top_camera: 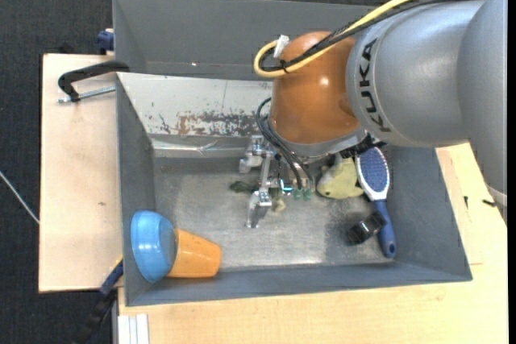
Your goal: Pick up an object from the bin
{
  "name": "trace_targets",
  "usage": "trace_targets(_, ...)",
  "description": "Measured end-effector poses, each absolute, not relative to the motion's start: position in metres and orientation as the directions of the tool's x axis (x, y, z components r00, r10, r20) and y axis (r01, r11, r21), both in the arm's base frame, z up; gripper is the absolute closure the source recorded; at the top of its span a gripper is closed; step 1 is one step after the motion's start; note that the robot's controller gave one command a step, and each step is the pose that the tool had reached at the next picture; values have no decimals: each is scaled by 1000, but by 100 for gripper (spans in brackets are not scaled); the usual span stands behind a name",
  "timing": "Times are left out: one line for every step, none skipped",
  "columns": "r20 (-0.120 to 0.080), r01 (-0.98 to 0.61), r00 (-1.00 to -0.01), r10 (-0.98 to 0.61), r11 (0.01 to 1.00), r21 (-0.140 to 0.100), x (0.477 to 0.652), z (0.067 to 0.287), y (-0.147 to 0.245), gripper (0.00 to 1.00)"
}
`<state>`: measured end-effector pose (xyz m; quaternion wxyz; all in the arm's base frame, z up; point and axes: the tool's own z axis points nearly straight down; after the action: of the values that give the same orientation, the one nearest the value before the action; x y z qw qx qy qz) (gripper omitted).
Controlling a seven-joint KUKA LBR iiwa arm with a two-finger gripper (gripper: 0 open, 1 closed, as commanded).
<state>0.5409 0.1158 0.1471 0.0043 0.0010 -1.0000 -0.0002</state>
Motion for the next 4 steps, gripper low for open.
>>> trace_targets(-2, 116, -993, 117, 993, 5, 584, 71, 47, 0)
trace_targets(-11, 209, -978, 209, 978, 0, 576, 74, 74, 0)
trace_targets(-7, 210, -978, 210, 978, 1, 578, 76, 74, 0)
trace_targets(-6, 210, -978, 210, 978, 3, 579, 77, 74, 0)
